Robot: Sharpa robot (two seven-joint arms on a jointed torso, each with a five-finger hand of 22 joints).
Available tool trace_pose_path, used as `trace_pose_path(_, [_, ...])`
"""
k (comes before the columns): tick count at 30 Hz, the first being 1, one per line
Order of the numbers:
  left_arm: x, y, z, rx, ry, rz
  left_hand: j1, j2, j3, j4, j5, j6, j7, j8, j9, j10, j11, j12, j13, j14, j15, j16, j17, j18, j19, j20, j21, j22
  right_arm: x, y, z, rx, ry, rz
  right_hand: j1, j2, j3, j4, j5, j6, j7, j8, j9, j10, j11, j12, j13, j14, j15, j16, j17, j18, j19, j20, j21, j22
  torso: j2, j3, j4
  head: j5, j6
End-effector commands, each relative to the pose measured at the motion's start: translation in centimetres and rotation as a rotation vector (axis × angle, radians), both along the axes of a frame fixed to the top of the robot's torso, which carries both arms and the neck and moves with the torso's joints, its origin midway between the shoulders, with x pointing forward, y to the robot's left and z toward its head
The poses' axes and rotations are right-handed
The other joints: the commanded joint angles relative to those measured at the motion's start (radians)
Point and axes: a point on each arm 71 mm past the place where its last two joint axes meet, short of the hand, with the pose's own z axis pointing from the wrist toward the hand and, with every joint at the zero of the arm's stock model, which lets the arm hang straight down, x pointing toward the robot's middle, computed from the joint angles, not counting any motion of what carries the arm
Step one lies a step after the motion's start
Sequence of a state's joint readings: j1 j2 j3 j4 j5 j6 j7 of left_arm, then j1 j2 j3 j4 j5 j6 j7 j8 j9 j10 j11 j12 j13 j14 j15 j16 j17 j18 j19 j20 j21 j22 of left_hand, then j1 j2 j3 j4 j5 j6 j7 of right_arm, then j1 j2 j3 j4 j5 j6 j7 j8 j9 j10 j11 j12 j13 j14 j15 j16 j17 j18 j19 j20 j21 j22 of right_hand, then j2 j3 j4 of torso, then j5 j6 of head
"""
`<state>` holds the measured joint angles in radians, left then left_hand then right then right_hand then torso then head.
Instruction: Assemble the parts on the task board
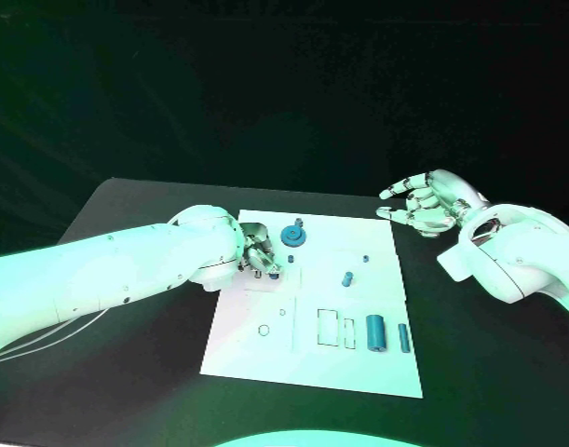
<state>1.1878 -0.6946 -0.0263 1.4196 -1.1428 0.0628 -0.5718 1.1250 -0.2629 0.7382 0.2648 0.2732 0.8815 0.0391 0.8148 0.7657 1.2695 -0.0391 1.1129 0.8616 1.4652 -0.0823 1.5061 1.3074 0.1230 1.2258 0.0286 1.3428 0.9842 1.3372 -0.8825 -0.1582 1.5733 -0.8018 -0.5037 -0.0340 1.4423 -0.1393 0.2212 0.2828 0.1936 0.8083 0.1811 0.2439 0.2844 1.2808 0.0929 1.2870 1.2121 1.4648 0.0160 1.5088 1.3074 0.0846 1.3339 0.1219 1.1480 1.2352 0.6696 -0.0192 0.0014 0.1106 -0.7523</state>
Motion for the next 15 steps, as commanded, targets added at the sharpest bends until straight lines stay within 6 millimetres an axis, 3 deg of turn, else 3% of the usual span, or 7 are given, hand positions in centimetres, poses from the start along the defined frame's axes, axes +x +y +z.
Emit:
trace_pose_path(1, [-0.17, -0.18, -0.32, -0.004, 0.024, -0.003, -0.017, 0.004, 0.133, -0.145, -0.005, 0.009, -0.012, -0.002, 0.001, 0.009, 0.000, 0.007, 0.004, 0.075, -0.010, 0.006, 0.145, -0.011, 0.008, -0.004, 0.006, 0.003, -0.05, 0.16, 0.01, -0.001, -0.004, 0.018, -0.003, 0.001, 0.006, -0.001, 0.002, 0.005, -0.002, 0.004, 0.002, 0.002, -0.001, -0.002, -0.001, 0.065, 0.000, -0.003, 0.108, 0.016, 0.002, -0.002, -0.003, -0.001, 0.000, -0.0003, 0.0003, 0.000, 0.000])
trace_pose_path(15, [0.06, -0.16, -0.42, -0.004, 0.024, 0.001, -0.069, 0.020, -0.024, -0.053, -0.016, 0.032, -0.016, -0.017, 0.007, 0.007, -0.003, 0.013, 0.018, 0.076, -0.012, 0.009, 0.150, -0.013, 0.013, -0.007, 0.003, 0.008, 0.00, 0.02, 0.04, 0.002, -0.008, 0.004, -0.009, -0.001, 0.006, 0.000, 0.002, 0.004, -0.002, 0.004, 0.001, -0.002, -0.001, -0.006, -0.006, 0.063, 0.000, -0.006, 0.102, 0.019, -0.005, -0.002, -0.017, -0.011, 0.000, -0.0011, 0.0000, -0.003, 0.002])
